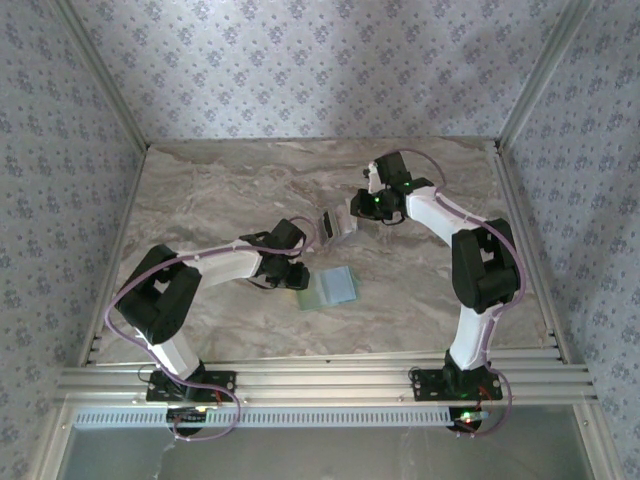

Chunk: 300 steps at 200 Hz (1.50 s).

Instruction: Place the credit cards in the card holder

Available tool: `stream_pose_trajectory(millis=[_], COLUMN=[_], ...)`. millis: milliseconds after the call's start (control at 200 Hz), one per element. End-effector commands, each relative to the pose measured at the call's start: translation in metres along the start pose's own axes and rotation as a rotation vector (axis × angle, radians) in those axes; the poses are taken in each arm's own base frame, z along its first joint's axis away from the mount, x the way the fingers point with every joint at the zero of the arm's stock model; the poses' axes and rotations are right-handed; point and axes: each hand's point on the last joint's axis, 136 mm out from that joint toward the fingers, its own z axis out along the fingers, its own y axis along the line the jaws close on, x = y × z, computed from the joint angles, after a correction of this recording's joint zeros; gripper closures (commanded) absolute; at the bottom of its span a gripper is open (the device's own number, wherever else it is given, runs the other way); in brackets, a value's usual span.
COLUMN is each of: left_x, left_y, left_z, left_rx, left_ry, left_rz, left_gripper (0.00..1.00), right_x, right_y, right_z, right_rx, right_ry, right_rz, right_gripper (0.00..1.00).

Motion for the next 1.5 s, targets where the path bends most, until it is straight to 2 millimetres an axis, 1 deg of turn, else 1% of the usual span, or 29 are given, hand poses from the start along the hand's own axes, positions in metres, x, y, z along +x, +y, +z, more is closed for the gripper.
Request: stream_pose_trajectory(millis=[0, 130, 490, 740, 969, 1129, 1214, 1249, 1309, 1314, 1334, 1414, 1494], left_x=[0.005, 0.005, 0.005, 0.006, 0.005, 0.006, 0.005, 0.006, 0.006, 0.006, 0.006, 0.005, 0.006], left_y=[0.003, 0.003, 0.003, 0.003, 0.002, 0.001, 0.001, 0.001, 0.001, 0.001, 0.001, 0.001, 0.000], left_z=[0.010, 0.010, 0.010, 0.010, 0.008, 0.008, 0.008, 0.008, 0.008, 0.008, 0.007, 0.006, 0.005], left_rx=[-0.009, -0.010, -0.007, -0.006, -0.002, 0.002, 0.004, 0.003, 0.003, 0.003, 0.004, 0.007, 0.007], left_ry=[0.034, 0.034, 0.036, 0.038, 0.033, 0.035, 0.034, 0.034, 0.033, 0.034, 0.033, 0.030, 0.030], left_rz=[0.005, 0.004, 0.001, 0.005, 0.005, 0.004, 0.005, 0.004, 0.005, 0.005, 0.006, 0.005, 0.007], left_gripper=[0.70, 0.70, 0.70, 0.70, 0.70, 0.70, 0.70, 0.71, 0.71, 0.71, 0.71, 0.71, 0.71], right_x=[-0.002, -0.003, -0.007, -0.012, -0.017, -0.015, -0.006, 0.001, 0.014, 0.019, 0.029, 0.057, 0.091], right_y=[0.005, 0.000, -0.016, -0.016, -0.015, -0.006, 0.003, 0.007, 0.021, 0.020, 0.021, 0.040, 0.051], right_z=[-0.013, -0.016, -0.029, -0.044, -0.065, -0.079, -0.082, -0.081, -0.082, -0.079, -0.076, -0.070, -0.061], right_rx=[-0.015, 0.012, 0.143, 0.203, 0.236, 0.205, 0.148, 0.117, 0.035, 0.033, 0.013, -0.076, -0.120], right_ry=[-0.013, -0.019, -0.052, -0.099, -0.166, -0.192, -0.181, -0.173, -0.157, -0.146, -0.126, -0.084, -0.027], right_rz=[0.001, 0.006, -0.006, -0.027, -0.034, -0.041, -0.046, -0.040, -0.045, -0.042, -0.043, -0.064, -0.090], right_gripper=[0.85, 0.89, 0.97, 1.00, 1.00, 1.00, 1.00, 1.00, 1.00, 1.00, 1.00, 1.00, 1.00])
